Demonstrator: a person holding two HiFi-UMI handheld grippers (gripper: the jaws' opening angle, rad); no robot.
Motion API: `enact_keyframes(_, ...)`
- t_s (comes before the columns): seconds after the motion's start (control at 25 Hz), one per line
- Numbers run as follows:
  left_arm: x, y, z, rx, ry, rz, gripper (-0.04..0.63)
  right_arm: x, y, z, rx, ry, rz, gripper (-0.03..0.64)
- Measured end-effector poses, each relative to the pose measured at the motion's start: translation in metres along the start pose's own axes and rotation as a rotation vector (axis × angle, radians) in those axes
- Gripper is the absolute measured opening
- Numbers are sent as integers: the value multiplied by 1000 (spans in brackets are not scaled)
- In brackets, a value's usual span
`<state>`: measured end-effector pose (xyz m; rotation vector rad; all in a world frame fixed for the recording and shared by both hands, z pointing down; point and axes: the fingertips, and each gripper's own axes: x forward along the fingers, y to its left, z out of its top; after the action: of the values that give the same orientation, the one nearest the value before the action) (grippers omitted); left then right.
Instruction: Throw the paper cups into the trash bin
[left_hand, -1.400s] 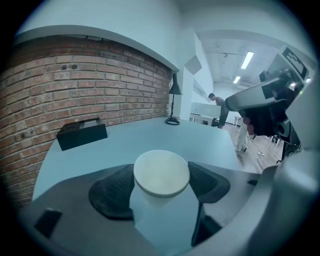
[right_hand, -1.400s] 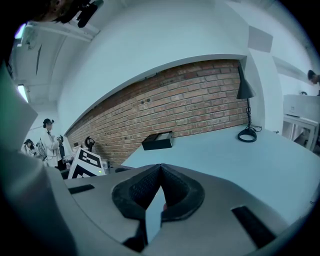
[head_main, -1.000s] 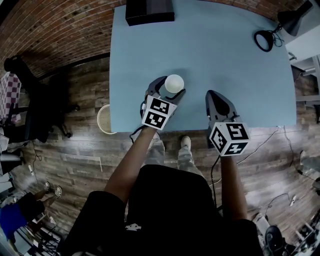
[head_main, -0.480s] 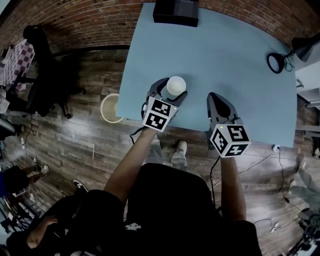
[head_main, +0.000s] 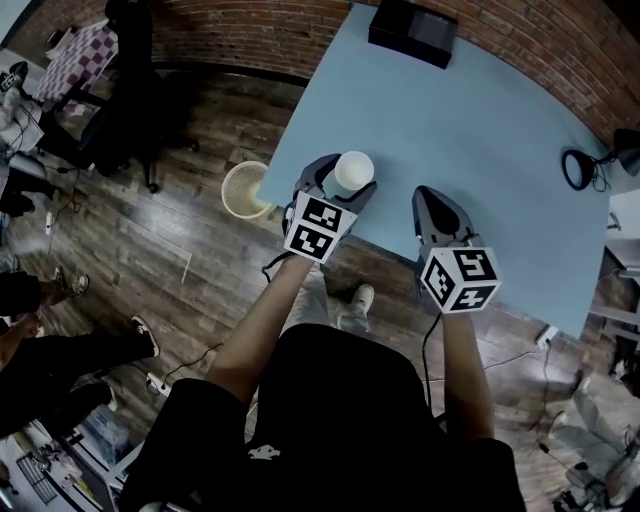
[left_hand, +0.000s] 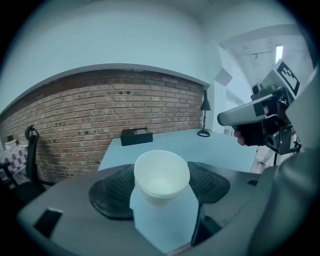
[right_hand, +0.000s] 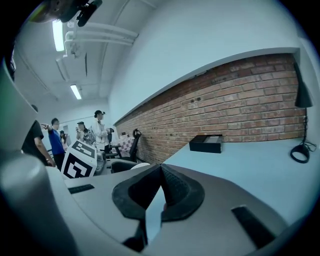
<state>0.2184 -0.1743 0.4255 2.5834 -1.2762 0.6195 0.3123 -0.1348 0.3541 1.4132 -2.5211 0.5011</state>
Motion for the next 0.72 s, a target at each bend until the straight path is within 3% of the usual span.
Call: enact_keyframes(0.72, -137, 67, -37, -153, -14, 323, 345, 42, 133, 4, -134, 62, 340, 0)
